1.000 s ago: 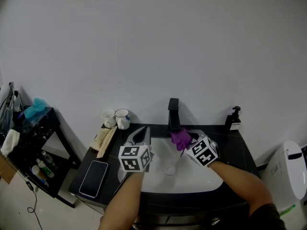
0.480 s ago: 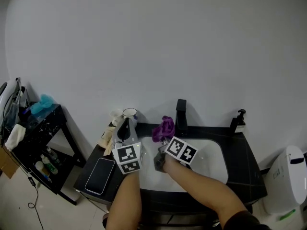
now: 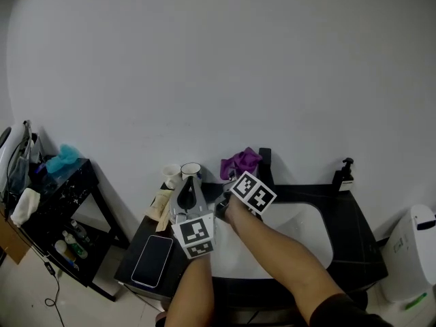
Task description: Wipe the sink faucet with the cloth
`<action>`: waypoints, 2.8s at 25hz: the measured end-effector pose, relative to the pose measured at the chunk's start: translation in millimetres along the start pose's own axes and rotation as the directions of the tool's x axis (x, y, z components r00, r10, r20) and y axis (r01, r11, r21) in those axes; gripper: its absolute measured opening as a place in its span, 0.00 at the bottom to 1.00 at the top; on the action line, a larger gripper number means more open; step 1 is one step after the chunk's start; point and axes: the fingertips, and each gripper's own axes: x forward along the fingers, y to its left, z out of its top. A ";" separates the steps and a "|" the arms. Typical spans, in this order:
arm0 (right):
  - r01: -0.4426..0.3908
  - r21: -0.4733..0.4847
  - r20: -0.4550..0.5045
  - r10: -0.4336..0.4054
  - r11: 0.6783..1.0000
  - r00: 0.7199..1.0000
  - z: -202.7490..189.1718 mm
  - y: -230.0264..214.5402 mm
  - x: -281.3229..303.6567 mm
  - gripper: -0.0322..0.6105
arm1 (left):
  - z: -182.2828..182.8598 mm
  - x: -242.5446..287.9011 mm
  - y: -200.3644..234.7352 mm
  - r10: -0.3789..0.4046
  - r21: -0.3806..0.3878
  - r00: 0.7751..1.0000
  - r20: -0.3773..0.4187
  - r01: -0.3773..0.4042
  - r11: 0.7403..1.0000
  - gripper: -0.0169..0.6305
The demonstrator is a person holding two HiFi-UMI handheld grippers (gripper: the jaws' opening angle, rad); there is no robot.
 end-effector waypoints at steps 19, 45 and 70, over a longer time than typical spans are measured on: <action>0.048 -0.042 -0.159 -0.054 0.998 0.986 -68.9 -48.3 -47.4 0.16 | -3.5 3.5 -13.5 -0.057 0.057 0.998 -0.015 0.058 0.997 0.05; -0.119 -0.821 -0.130 0.020 0.558 0.991 100.2 -101.3 -157.7 0.16 | -65.5 8.5 -107.3 -0.358 -0.196 0.904 -0.234 0.317 0.928 0.05; -0.087 -0.794 -0.124 -0.019 0.602 0.992 97.7 -126.5 -144.9 0.16 | -66.5 6.5 -108.1 -0.351 -0.161 0.901 -0.257 0.318 0.934 0.05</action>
